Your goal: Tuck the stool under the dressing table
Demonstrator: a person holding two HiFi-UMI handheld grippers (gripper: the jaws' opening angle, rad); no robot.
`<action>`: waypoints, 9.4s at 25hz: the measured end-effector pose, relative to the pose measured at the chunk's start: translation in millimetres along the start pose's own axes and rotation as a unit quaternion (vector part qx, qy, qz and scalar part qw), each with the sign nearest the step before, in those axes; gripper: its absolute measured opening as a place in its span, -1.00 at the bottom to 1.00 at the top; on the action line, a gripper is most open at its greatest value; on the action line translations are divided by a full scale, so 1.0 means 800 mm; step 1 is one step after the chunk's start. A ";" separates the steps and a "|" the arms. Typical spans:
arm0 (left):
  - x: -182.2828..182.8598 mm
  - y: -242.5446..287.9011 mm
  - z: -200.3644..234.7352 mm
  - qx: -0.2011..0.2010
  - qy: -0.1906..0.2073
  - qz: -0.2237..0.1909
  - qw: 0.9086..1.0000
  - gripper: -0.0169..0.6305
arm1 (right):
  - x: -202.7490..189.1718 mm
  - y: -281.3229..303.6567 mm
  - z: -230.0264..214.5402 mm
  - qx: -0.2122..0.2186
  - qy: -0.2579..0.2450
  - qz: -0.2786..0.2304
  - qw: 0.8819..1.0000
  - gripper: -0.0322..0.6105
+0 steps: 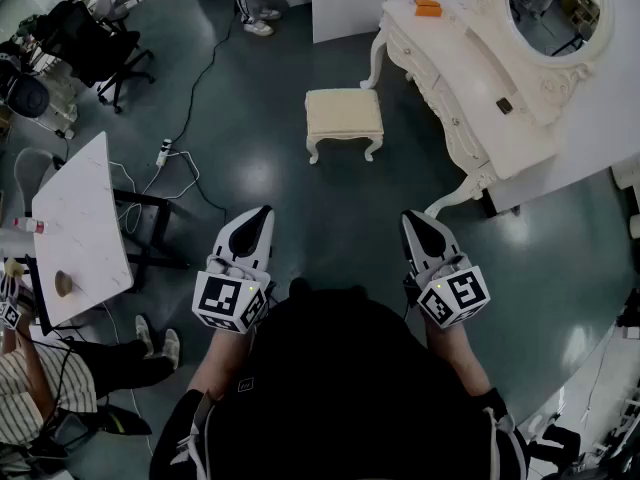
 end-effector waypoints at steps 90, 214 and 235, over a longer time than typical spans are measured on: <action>-0.006 0.571 0.482 -0.077 -0.091 0.112 0.986 -0.93 | -0.011 0.650 -0.283 -0.044 0.065 0.138 0.987 -0.83; -0.646 0.764 0.618 -0.089 -0.326 0.354 0.872 0.81 | -0.672 0.775 -0.481 -0.072 0.339 0.374 0.860 0.49; -0.653 0.751 0.620 -0.077 -0.348 0.330 0.874 0.81 | -0.667 0.776 -0.475 -0.074 0.332 0.355 0.871 0.49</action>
Point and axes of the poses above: the fingertips, and each gripper's own axes: y forward along the fingers, z to its left, x out of its top, the point moved 4 cm from there along -y, backward along the fingers, and after that the axes turned 14 degrees about -x, right-handed, at the moved point
